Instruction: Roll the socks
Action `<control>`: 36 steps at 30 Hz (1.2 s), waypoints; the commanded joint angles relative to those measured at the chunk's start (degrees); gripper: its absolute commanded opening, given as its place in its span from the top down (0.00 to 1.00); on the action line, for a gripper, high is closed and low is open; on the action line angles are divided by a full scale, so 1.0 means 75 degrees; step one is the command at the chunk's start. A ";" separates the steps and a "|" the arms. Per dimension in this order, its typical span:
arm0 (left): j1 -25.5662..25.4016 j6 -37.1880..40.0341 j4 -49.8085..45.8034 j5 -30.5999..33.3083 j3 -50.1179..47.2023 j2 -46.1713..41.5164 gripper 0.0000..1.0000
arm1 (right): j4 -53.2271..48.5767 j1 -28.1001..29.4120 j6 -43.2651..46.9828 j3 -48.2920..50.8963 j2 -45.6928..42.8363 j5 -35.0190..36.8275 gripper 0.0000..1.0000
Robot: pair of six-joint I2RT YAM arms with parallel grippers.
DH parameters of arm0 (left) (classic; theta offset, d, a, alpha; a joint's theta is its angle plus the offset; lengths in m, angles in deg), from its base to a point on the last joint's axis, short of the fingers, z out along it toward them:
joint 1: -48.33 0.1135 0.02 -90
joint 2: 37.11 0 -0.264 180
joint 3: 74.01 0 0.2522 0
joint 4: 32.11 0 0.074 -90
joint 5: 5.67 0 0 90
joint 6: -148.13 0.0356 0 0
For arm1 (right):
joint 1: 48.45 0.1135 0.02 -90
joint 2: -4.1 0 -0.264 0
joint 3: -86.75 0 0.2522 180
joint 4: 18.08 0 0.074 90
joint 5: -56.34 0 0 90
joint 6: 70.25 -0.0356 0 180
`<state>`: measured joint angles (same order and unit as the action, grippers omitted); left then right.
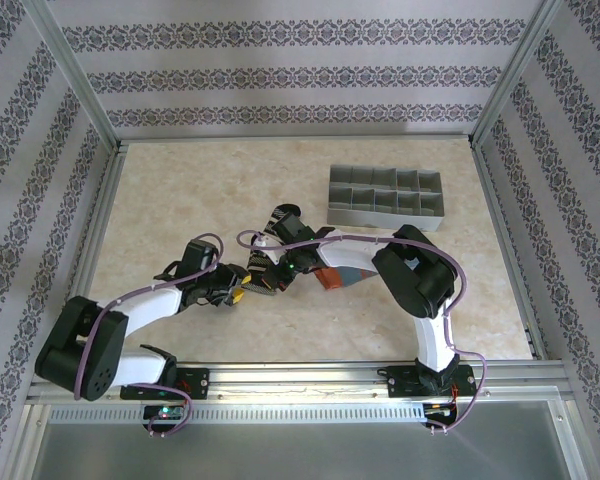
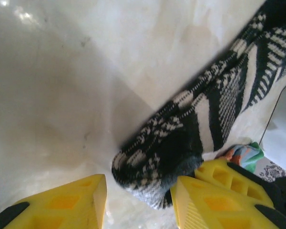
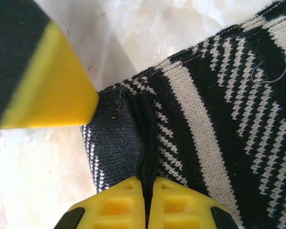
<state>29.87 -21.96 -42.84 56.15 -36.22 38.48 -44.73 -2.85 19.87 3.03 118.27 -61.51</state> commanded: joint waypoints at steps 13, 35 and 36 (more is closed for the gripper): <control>-0.0200 -0.0489 0.0303 0.0740 0.0780 0.1017 1.00 | -0.0311 -0.0116 0.0119 -0.0102 0.0256 -0.0325 1.00; -0.0141 -0.0385 -0.2651 0.0442 0.0912 -0.0092 1.00 | 0.3206 0.2572 0.4543 0.2432 -0.1723 0.4928 0.48; -0.0121 -0.0373 -0.2654 0.0428 0.0913 -0.0077 1.00 | 0.3238 0.2581 0.4600 0.2328 -0.1605 0.4994 0.49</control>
<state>28.83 -24.87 -59.76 60.19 -28.83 38.15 -23.44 16.30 50.28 23.07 103.98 -31.09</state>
